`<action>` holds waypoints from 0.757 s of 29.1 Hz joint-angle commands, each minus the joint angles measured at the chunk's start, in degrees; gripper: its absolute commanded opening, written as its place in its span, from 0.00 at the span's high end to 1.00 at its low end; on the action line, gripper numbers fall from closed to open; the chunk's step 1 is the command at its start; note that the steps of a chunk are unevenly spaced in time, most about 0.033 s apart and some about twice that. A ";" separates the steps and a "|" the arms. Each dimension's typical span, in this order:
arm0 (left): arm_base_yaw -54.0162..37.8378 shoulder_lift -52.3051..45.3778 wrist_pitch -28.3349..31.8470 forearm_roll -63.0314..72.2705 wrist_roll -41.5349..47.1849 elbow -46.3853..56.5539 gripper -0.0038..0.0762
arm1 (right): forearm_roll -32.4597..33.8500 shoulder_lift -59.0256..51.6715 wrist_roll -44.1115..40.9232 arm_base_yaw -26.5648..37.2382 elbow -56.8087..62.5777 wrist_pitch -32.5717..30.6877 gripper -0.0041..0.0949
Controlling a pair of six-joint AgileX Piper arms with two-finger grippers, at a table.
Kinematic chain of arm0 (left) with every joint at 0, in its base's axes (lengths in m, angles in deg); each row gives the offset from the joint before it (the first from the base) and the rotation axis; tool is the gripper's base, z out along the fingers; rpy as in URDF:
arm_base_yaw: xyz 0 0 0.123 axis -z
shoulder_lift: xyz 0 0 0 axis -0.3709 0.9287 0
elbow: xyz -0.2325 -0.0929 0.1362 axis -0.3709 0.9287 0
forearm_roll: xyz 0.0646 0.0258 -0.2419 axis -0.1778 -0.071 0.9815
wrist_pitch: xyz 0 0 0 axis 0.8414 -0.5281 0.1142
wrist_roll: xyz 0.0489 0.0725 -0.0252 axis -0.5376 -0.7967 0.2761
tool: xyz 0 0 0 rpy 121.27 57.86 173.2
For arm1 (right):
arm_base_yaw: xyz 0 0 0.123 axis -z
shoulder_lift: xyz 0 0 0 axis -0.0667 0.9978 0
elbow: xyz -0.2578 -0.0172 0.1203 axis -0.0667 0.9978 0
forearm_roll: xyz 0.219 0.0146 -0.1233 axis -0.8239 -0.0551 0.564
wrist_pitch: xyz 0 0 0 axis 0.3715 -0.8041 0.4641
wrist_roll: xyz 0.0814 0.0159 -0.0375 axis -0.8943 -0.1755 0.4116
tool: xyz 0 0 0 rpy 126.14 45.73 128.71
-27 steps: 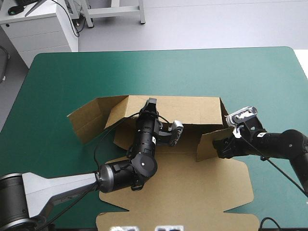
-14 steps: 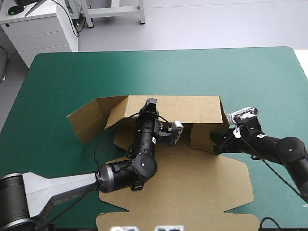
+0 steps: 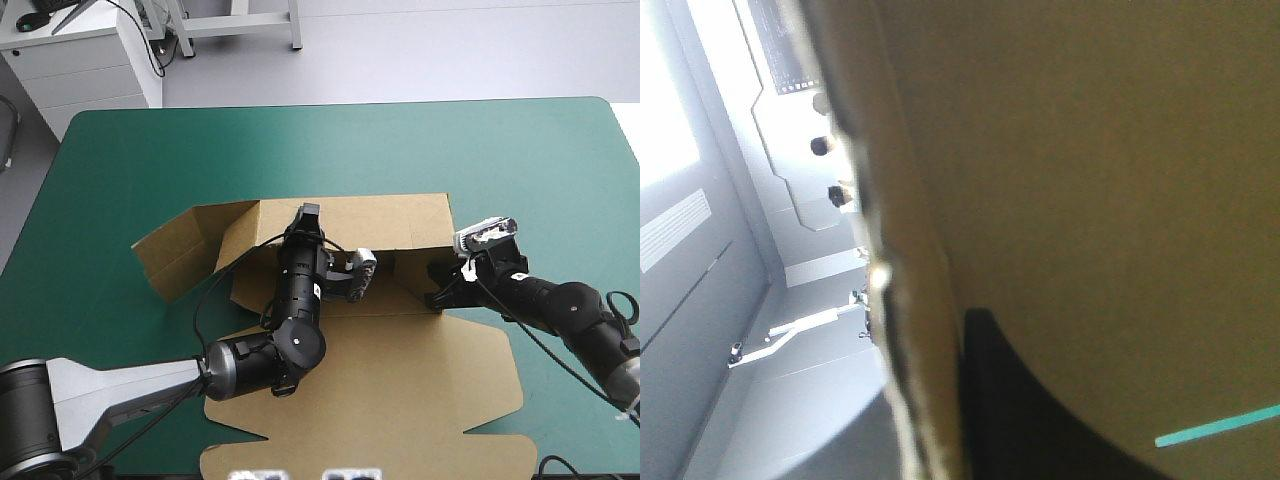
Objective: Fold the box
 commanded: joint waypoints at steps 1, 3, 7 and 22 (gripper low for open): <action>0.34 -1.75 0.50 -7.18 0.32 -1.18 0.96 | -2.46 -0.65 -0.02 -0.49 -1.58 1.18 0.82; 0.34 -1.75 0.96 -7.18 0.32 -1.18 0.96 | -2.74 -0.65 -0.02 -0.49 -1.58 1.18 0.93; 0.34 -1.75 1.18 -7.18 0.32 -1.18 0.96 | -2.89 -0.65 -0.58 -0.49 -1.58 0.96 0.98; 0.34 -1.75 1.20 -7.58 11.56 -1.18 0.45 | -4.58 1.08 -0.22 -0.49 -2.33 0.48 0.98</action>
